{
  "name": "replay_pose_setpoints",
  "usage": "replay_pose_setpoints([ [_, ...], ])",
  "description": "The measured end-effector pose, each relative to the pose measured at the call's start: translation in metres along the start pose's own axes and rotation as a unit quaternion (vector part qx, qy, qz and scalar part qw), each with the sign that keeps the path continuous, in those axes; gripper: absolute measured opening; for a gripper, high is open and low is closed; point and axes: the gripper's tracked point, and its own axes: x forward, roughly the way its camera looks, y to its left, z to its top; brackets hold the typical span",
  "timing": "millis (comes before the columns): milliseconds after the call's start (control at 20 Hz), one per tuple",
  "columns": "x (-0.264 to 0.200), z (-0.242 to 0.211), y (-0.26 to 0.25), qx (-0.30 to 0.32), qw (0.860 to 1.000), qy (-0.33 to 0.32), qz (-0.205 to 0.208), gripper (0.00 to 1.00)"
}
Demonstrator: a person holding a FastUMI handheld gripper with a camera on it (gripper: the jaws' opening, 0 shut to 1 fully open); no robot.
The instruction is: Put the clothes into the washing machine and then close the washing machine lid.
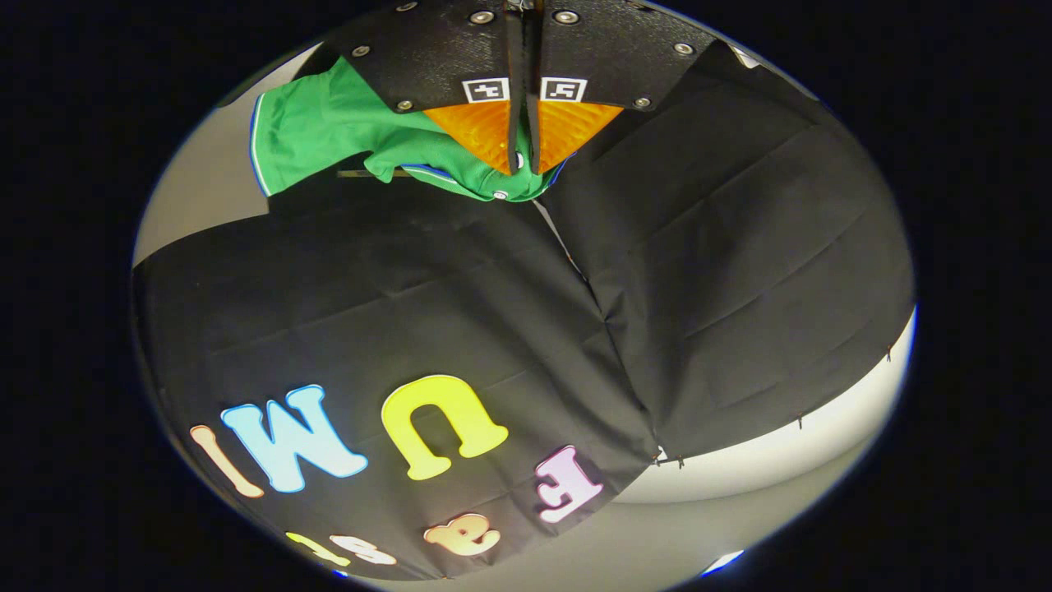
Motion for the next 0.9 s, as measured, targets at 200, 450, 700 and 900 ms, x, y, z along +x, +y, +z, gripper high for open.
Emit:
replay_pose_setpoints([
  [200,0.029,-0.025,0.02,-0.015,1.0,0.011,0.003,0.0],
  [450,0.07,-0.076,0.028,-0.025,0.999,0.042,0.002,0.0],
  [700,0.099,-0.132,0.016,-0.044,0.995,0.081,-0.028,0.0],
  [900,0.115,-0.164,0.003,-0.066,0.991,0.1,-0.053,0.0],
])
